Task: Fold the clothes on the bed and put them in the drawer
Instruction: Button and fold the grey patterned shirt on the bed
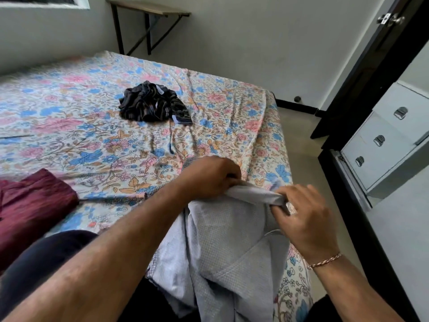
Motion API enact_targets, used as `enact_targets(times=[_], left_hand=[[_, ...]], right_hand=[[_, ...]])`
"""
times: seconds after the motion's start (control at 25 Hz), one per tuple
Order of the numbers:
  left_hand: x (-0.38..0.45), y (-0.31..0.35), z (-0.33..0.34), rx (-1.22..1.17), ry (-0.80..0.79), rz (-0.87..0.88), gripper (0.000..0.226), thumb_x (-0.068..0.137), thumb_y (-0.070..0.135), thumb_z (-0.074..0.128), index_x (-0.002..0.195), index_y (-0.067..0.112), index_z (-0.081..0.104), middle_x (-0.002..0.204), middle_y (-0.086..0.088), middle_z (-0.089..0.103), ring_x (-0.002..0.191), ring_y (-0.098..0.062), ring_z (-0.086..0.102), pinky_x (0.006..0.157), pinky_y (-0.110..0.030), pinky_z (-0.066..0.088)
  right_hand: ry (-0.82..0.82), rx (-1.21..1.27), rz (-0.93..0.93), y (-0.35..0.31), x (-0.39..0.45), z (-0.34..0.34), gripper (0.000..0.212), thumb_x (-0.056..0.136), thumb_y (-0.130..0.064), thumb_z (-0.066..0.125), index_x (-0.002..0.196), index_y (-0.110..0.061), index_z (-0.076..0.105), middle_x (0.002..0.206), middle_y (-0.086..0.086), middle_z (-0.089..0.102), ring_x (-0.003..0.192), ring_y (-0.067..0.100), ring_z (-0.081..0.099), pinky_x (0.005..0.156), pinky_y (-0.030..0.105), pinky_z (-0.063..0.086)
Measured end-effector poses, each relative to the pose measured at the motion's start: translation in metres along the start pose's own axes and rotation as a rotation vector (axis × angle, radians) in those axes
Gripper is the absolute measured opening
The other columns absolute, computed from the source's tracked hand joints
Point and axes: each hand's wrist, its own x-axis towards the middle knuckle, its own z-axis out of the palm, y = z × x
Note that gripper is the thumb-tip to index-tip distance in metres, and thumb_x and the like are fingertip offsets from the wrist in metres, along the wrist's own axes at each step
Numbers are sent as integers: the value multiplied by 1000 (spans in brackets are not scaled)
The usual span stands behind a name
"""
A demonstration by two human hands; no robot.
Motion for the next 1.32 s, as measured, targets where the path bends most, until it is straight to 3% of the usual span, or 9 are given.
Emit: enact_targets(times=[0.12, 0.2, 0.32, 0.56, 0.68, 0.8, 0.88, 1.08, 1.32], left_hand=[[-7, -7, -14, 50, 265, -10, 20, 103, 38, 55, 111, 28, 71, 100, 7, 75, 81, -17, 69, 70, -39, 59], [-9, -4, -20, 78, 328, 42, 27, 104, 42, 50, 113, 28, 71, 102, 6, 76, 78, -20, 71, 67, -37, 58], [-6, 9, -21, 104, 352, 132, 30, 105, 43, 47, 112, 27, 72, 103, 7, 76, 76, -20, 71, 62, -33, 56], [-6, 9, -30, 96, 326, 144, 27, 103, 47, 53, 111, 29, 71, 97, 10, 71, 74, -13, 66, 63, -31, 55], [2, -29, -62, 106, 161, -10, 40, 96, 66, 57, 111, 32, 72, 96, 14, 70, 78, -8, 65, 70, -30, 54], [20, -73, -107, 392, -259, -211, 46, 84, 79, 61, 88, 34, 74, 76, 18, 67, 68, -4, 60, 61, -25, 43], [36, -97, -140, 331, -308, -267, 33, 86, 62, 75, 69, 35, 64, 63, 18, 58, 61, -3, 55, 57, -24, 37], [79, -131, -195, -106, 25, -203, 11, 92, 28, 81, 82, 32, 78, 78, 18, 75, 71, 6, 62, 72, -20, 51], [167, -117, -244, 372, 474, -168, 18, 97, 44, 67, 92, 29, 76, 74, 14, 71, 73, -18, 68, 70, -36, 57]], right_hand=[[-406, -152, 288, 4, -4, -12, 36, 84, -67, 62, 89, -33, 71, 68, -16, 59, 60, 5, 54, 50, 21, 41], [-403, -5, 376, -5, 4, -29, 44, 79, -75, 58, 94, -36, 71, 69, -14, 59, 58, 2, 54, 48, 16, 37], [-120, 384, 336, -28, 34, -34, 41, 83, -57, 71, 111, -26, 71, 94, -15, 65, 78, -1, 60, 63, 8, 44], [-275, 544, 437, -44, 87, -1, 13, 92, -14, 72, 95, -24, 80, 86, -8, 76, 76, 3, 66, 74, 16, 52], [-449, 836, 702, -18, 110, 4, 27, 93, -10, 69, 67, -15, 74, 71, 13, 66, 70, 24, 59, 72, 32, 52], [-501, 750, 694, 25, 136, 8, 9, 83, -17, 85, 76, -14, 79, 75, -2, 74, 76, 13, 67, 77, 28, 53], [-413, 672, 733, 55, 161, 12, 14, 82, -23, 87, 75, -15, 79, 75, -3, 75, 79, 16, 67, 80, 33, 53], [-304, 806, 851, 101, 224, 20, 14, 86, -23, 82, 92, -10, 82, 97, 17, 78, 94, 32, 73, 97, 54, 57], [208, 659, 551, 102, 327, -34, 6, 84, -17, 84, 82, -16, 79, 89, 7, 77, 87, 26, 71, 81, 31, 54]])
